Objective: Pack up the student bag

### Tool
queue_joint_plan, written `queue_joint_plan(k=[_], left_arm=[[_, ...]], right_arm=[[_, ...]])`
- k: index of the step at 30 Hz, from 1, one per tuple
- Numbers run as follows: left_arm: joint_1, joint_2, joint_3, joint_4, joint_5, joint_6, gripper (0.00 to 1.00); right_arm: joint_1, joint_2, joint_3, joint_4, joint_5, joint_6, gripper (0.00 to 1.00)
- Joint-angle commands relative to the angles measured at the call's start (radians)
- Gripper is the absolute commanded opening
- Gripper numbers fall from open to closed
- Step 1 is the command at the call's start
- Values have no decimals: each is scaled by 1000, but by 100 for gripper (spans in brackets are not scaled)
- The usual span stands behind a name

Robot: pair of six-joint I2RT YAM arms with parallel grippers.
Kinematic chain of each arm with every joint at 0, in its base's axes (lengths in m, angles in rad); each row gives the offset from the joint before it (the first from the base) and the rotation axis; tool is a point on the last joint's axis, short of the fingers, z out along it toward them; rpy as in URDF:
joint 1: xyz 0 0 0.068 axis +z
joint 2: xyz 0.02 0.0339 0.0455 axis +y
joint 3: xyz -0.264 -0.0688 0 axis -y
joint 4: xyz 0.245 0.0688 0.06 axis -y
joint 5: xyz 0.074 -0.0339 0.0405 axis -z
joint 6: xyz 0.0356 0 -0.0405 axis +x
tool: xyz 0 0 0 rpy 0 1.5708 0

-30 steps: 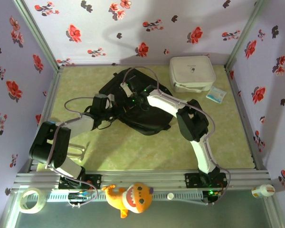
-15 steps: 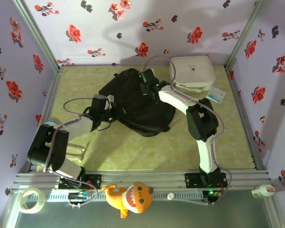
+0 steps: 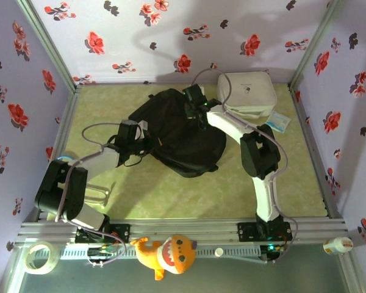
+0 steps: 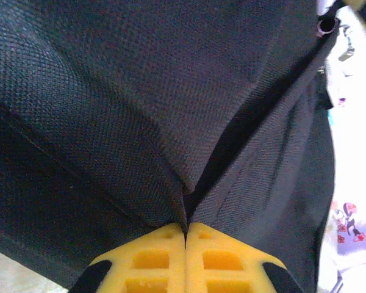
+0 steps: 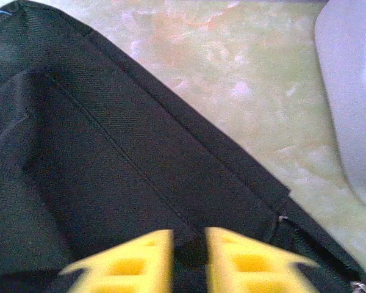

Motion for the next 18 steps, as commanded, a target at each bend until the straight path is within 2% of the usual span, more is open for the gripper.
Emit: queue_joint_plan(k=[1,2,4,8,9,12,15,18], left_arm=[[18,78,131,-51,-31,80,0],[24,104,173,-63,-43,89,0],[33,144,241,-76,-65,103,6],[70,185,339,-97,-116,113,27],[78,181,349,-106,-130,114,35],[109,122,339,-147,-191,130,47],[146,18,276,-193,-303,165,59],[184,-112,176,-215,-458,214,77]], right_arm=[[-32,-160,-52,22,11,14,50],[-34,-201,-89,36,19,21,58],[-40,-279,-164,66,33,31,68],[-60,-438,-334,112,132,36,82],[-69,-487,-380,125,154,33,85],[-95,-616,-515,165,243,29,99],[-124,-733,-656,228,350,7,99],[-174,-843,-794,274,419,1,99]])
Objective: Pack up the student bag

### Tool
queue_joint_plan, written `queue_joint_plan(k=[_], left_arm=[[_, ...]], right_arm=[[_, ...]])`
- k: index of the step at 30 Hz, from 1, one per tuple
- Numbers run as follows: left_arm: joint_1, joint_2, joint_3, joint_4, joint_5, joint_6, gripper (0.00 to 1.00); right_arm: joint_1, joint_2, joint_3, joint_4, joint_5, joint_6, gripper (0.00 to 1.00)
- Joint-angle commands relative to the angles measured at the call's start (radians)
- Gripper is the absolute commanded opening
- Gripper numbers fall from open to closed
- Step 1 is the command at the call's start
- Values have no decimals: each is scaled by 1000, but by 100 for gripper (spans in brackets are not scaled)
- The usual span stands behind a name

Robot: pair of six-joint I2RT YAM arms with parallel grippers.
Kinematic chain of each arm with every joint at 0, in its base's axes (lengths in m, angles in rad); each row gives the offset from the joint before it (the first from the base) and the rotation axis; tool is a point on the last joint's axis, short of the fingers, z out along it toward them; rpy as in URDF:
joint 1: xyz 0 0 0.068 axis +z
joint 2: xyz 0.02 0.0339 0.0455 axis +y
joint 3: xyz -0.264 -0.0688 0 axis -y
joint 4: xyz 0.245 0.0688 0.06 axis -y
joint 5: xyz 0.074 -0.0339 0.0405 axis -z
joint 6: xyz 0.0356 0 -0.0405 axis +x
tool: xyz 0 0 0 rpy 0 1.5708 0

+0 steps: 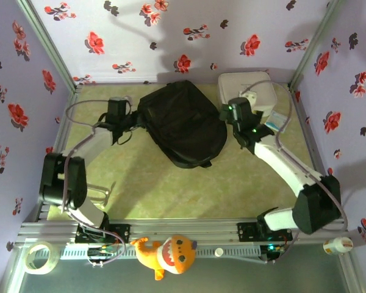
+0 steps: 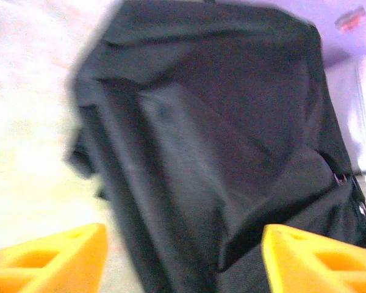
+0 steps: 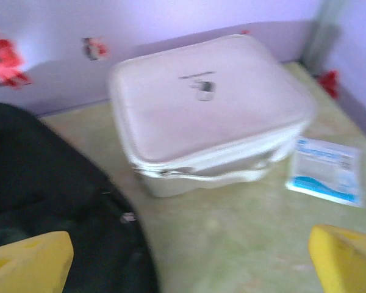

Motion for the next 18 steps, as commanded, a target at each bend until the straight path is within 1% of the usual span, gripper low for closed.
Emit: queue_joint_plan(k=[1,3,4,6,7,9,10,12,14,16,18], left_arm=[[41,-162,-102,-72,-241,80,83],[52,-258,-183,-74,-397,124,96],[56,-296,-218,-74,-468,142,99],[70,-381,-301,-46,-601,177,100],[77,-410,-347,-22,-651,188,100],[97,-477,-448,63,-741,221,100],[106,-495,-487,105,-774,237,100],[134,-510,-566,222,-809,292,100],[156,-504,-592,283,-811,344,100],[165,-467,-615,371,-805,404,100],[173,-402,-634,469,-770,465,100]], right_arm=[[-57,-101,-132,89,155,-17,99],[-108,-165,-233,146,175,-30,99],[-130,-188,-272,166,185,-34,99],[-182,-227,-349,187,216,-34,99],[-205,-237,-384,199,220,-38,99],[-258,-247,-477,288,210,-73,99],[-280,-249,-522,347,184,-102,99],[-328,-250,-624,506,89,-153,99],[-358,-233,-680,612,35,-141,99],[-375,-191,-691,671,-6,-149,99],[-377,-128,-692,745,-59,-190,99]])
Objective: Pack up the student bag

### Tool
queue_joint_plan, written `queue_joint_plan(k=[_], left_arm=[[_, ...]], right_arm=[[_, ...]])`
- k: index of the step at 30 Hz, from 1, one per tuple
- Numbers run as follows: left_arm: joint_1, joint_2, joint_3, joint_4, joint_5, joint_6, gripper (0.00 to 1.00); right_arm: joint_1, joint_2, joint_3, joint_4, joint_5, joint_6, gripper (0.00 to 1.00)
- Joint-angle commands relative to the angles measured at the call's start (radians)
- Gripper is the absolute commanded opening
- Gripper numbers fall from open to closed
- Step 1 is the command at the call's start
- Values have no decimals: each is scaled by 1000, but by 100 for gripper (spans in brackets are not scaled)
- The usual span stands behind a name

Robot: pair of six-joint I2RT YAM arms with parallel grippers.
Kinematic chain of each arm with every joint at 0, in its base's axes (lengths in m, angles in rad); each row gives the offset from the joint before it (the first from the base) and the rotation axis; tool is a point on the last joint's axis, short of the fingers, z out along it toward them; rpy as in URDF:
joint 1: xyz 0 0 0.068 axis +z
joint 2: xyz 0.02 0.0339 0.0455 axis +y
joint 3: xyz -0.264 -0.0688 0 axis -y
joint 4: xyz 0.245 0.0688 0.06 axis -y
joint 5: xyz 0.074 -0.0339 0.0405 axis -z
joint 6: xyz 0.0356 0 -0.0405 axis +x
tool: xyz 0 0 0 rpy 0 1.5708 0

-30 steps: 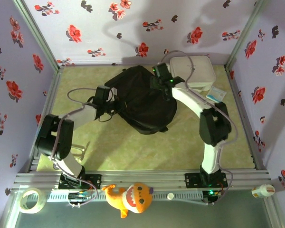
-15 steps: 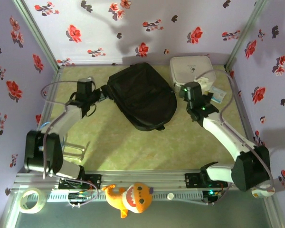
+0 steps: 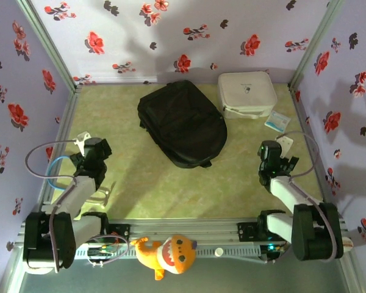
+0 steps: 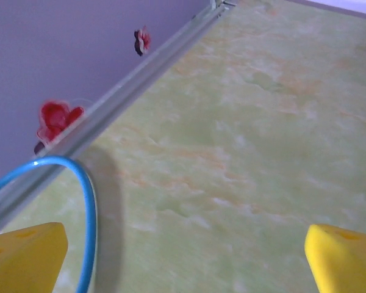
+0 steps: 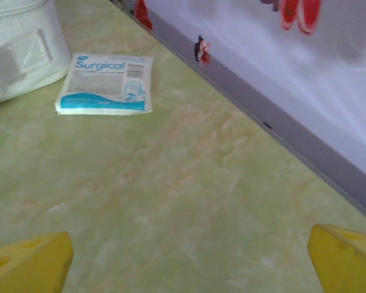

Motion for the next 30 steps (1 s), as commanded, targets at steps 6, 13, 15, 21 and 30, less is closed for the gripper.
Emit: queue_joint_plan(k=[6,13,15,21,30], left_arm=[[22,214,-60,501,129,286,100],[117,256,-89,637,464,264,100],[134,295,-110,745,527,256,100],[134,429,-175,943,586,277,100],[92,450,-42,731,395,263,100]], right_arm=[[-6,198,9,431,-248,-138,99],[-12,322,14,575,-378,-175,99],[-12,341,6,603,-396,-182,99],[-11,400,5,652,-399,-190,99],[-17,419,39,600,-337,-151,99]])
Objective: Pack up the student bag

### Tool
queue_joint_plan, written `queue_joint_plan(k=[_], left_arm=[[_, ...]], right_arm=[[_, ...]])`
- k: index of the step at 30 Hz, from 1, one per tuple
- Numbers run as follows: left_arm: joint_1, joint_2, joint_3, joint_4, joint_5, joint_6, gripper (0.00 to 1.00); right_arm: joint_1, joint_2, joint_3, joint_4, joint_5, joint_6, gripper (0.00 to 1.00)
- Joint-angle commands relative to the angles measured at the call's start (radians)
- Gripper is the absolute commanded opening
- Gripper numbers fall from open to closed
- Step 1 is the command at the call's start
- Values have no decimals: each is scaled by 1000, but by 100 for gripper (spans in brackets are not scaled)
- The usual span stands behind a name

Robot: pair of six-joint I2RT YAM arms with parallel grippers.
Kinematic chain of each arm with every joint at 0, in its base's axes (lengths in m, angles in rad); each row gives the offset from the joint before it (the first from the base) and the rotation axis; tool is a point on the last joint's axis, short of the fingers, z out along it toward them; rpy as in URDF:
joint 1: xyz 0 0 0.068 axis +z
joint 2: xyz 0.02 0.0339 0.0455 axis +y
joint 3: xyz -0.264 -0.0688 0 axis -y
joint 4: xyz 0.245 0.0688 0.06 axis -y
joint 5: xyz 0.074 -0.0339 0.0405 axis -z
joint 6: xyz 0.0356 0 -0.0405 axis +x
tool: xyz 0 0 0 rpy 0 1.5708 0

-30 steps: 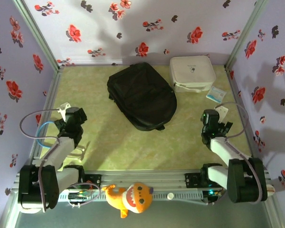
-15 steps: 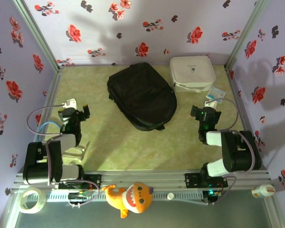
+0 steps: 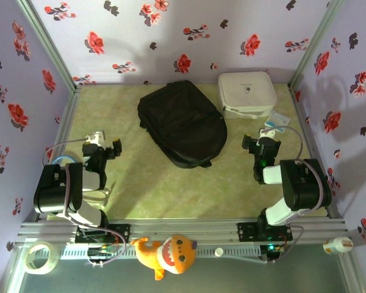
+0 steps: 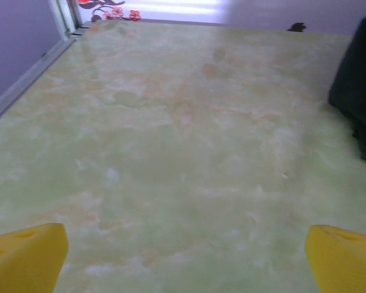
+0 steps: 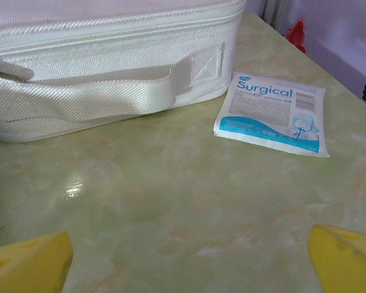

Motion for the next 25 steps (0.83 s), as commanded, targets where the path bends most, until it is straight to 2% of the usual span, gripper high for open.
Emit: queue_joint_plan(k=[1,15,19,25], left_arm=[[-25,8,66,-42,-120,13,100],[-33,9,79,-67,-115,25,100],[-26,8,95,-100,-40,54,100],[-25,10,93,-96,-37,53,100]], right_arm=[[-11,10,28,11,28,16,99],[-14,9,28,8,26,19,99],[-14,8,29,6,24,19,99],[-14,7,27,10,25,19,99]])
